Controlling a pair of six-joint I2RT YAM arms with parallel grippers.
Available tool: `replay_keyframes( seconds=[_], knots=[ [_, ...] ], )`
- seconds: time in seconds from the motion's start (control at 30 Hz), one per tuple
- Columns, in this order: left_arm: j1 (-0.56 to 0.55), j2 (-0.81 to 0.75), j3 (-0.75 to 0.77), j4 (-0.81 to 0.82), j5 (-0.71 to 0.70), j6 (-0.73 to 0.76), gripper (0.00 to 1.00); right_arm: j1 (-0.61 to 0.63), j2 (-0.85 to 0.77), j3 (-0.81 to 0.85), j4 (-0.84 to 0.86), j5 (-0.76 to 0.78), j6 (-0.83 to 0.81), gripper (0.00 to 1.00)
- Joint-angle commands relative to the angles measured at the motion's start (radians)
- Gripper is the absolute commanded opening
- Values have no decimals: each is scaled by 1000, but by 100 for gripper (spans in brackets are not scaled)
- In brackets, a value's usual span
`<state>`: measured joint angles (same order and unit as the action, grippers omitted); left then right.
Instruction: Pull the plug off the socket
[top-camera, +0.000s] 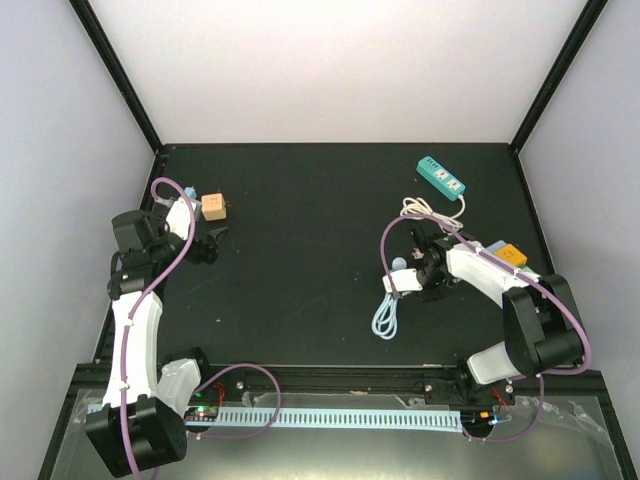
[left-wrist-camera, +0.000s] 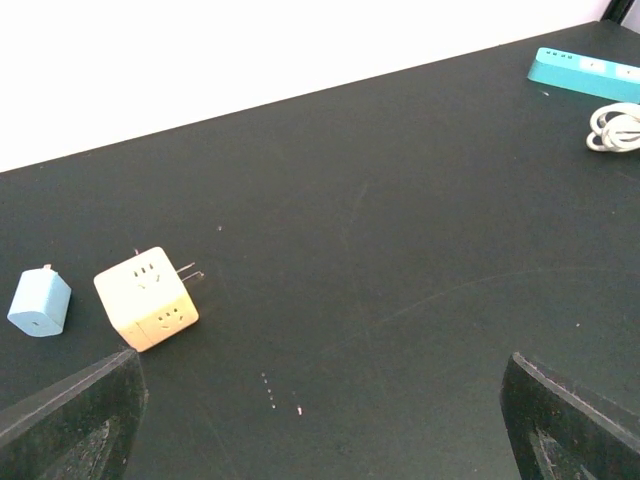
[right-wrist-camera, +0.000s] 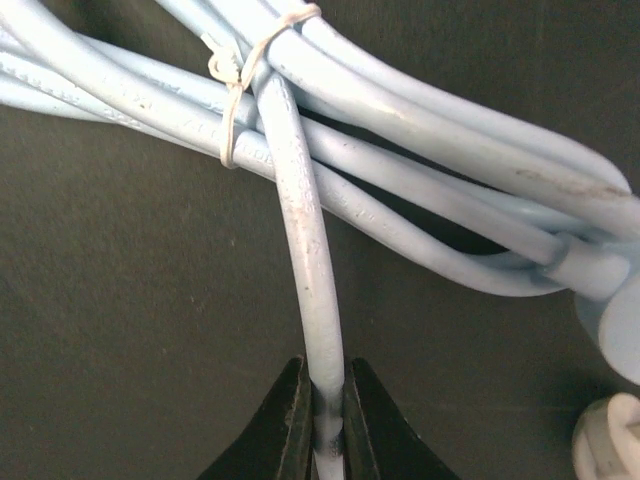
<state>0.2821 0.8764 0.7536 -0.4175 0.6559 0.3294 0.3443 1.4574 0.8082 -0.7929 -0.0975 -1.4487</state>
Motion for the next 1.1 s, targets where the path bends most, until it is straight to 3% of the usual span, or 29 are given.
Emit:
replay_keyframes(
  seconds=[0.0,0.53,0.8,1.07],
  knots=[
    [9,-20,-2,23,19,7,99,65,40,58,-3,-119,115,7],
    [7,-28,-7,34,9,0,99,389,334,365,49,-251,512,8],
    [8,-34,-7,30,11,0,99,427,551,672,8,-298,657,10],
    [8,-40,-4,27,20,2,99,450,699,875,9,-322,739,12]
  ],
)
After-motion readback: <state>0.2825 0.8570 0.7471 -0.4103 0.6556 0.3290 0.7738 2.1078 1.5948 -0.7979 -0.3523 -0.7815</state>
